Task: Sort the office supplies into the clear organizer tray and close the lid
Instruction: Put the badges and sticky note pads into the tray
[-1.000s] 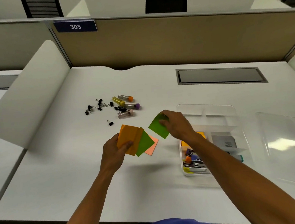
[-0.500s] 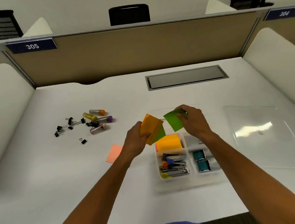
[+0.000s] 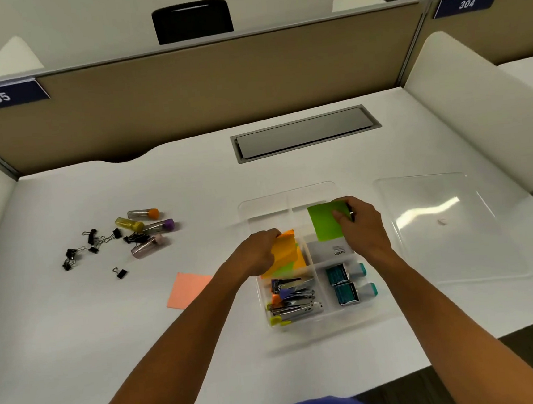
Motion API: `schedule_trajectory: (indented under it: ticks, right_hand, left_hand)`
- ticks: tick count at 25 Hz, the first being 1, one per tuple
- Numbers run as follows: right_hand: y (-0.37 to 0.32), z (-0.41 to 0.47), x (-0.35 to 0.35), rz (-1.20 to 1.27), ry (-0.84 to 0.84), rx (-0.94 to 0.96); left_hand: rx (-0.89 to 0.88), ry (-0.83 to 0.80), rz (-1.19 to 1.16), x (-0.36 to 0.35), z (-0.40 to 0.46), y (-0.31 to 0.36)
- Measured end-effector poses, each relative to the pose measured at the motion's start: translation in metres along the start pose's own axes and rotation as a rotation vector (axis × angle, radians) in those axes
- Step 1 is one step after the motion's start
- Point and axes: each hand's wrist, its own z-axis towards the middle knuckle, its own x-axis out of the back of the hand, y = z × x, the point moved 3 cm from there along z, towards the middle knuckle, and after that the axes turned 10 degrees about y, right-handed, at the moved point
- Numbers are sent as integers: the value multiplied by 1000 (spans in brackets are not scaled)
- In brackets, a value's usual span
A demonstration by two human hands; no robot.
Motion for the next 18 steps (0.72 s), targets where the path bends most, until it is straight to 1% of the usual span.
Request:
schedule_trajectory:
  ticks: [2, 3, 5, 7, 10, 12, 15, 18]
  right_hand:
    - [1, -1, -2, 4, -17, -1]
    - [2, -1, -3, 13, -30, -3]
    - [1, -3, -8, 30, -68, -2]
    - [-2, -6, -14, 30, -125, 18]
    - [-9, -9, -26, -10, -233, 72]
    - [-15, -11, -36, -24, -286, 91]
    - [-24, -17, -53, -36, -337, 112]
    - [-28, -21, -70, -85, -358, 152]
  left_hand:
    - [-54, -69, 107, -9, 3, 0]
    - [-66, -75, 161, -12, 4, -2]
    - [-88, -26, 266, -15, 6, -4]
    - [-113, 38, 299, -16, 6, -5]
    - [-91, 139, 104, -11, 6, -11]
    - [-68, 272, -7, -3, 2, -20]
    - [25, 433, -215, 8, -12, -41]
    - [85, 510, -338, 12, -29, -60]
